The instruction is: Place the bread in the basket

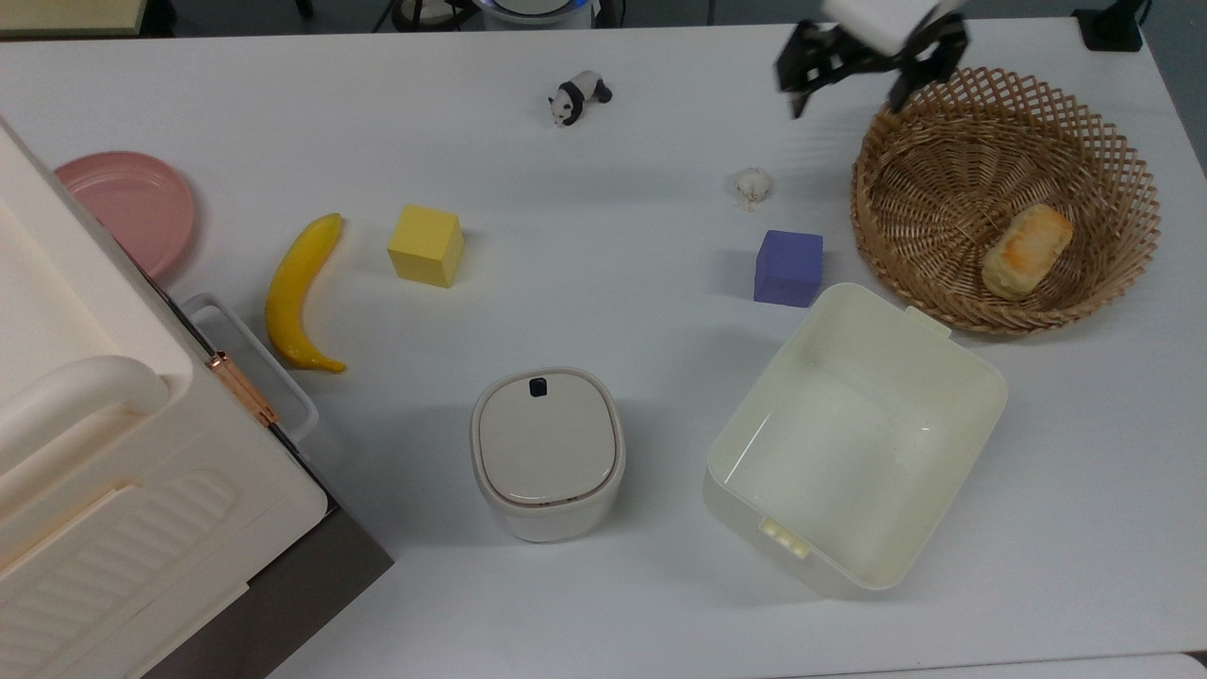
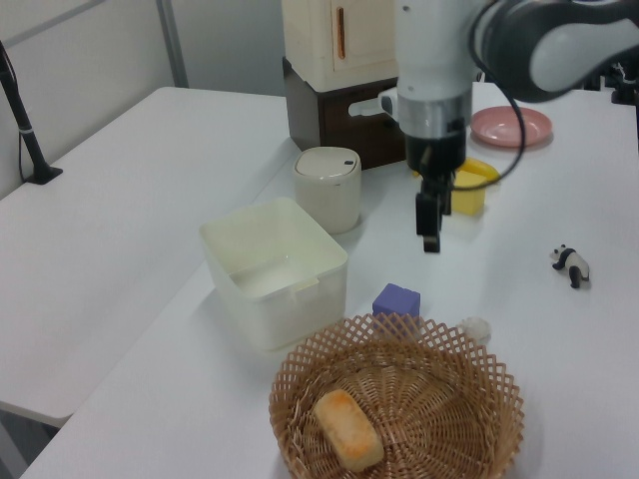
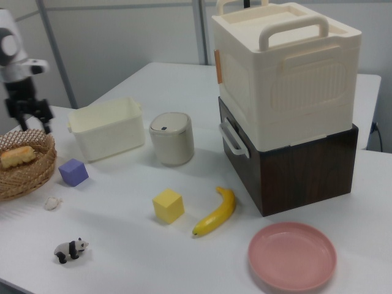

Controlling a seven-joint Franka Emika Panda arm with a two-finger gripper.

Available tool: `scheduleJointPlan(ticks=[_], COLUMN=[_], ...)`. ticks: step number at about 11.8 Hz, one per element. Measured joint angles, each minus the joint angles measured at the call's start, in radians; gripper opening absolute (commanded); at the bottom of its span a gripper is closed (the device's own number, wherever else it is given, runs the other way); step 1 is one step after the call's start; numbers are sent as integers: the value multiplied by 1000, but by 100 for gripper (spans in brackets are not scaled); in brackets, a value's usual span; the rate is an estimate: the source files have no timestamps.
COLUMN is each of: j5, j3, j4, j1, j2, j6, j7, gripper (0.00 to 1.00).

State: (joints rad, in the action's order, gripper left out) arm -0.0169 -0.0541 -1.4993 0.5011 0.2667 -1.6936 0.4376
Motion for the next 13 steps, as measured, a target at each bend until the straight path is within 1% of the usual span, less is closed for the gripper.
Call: scheduleJointPlan(ticks=[3,5,7,9,10,13], j5=[-10,-55,-67,-67,-67,-67], j3=[1,0,0,0,-1,-2], j4=[1,1,-3,-7,-11,-35], j1=[-191,-278,-361,-416,-435,-459], j2=[-39,-83,-117,-125,-125,-125], j6=[72,137,170,205,211,210], j7=[-151,-220,-303,-370,-377,-378], gripper=[100,100,100,100,100,100])
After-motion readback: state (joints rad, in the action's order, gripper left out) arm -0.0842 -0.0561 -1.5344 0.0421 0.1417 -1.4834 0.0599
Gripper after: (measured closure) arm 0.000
